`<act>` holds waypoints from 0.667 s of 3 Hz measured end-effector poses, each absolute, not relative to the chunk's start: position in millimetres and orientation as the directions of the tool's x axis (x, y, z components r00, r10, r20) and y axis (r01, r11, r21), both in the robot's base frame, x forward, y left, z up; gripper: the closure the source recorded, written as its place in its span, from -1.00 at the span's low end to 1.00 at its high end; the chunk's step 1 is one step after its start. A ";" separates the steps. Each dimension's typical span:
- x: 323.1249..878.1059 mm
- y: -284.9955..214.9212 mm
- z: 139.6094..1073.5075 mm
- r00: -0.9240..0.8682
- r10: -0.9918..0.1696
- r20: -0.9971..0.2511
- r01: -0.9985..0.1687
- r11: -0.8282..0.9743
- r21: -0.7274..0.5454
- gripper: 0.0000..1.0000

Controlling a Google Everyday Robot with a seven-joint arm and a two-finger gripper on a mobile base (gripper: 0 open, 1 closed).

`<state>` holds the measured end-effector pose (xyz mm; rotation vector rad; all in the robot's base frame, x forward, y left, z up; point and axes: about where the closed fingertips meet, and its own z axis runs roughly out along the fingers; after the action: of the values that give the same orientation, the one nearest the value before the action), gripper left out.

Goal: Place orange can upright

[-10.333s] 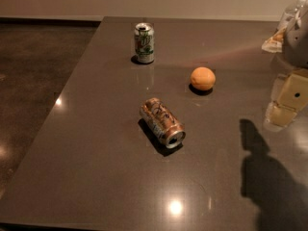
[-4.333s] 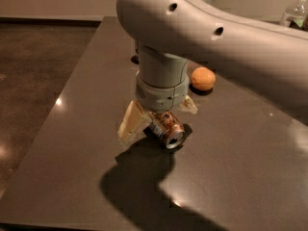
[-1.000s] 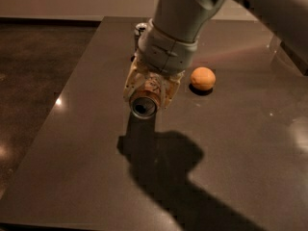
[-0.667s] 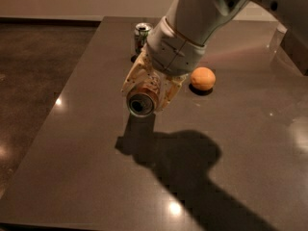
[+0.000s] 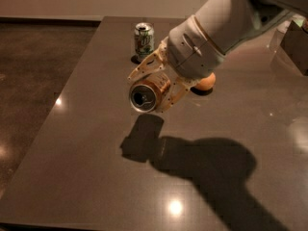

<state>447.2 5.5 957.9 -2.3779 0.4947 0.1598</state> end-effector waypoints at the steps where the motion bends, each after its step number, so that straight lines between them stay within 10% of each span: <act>1: 440.8 -5.0 961.2 0.863 -0.384 -0.329 -0.505 -0.629 -0.590 1.00; 2: 432.4 -15.5 961.8 0.783 -0.474 -0.404 -0.621 -0.552 -0.556 1.00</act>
Offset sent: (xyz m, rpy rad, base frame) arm -0.0205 -0.0375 0.0029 0.0672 0.2337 -0.3326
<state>432.4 -15.5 961.8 -2.2610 0.8089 0.2680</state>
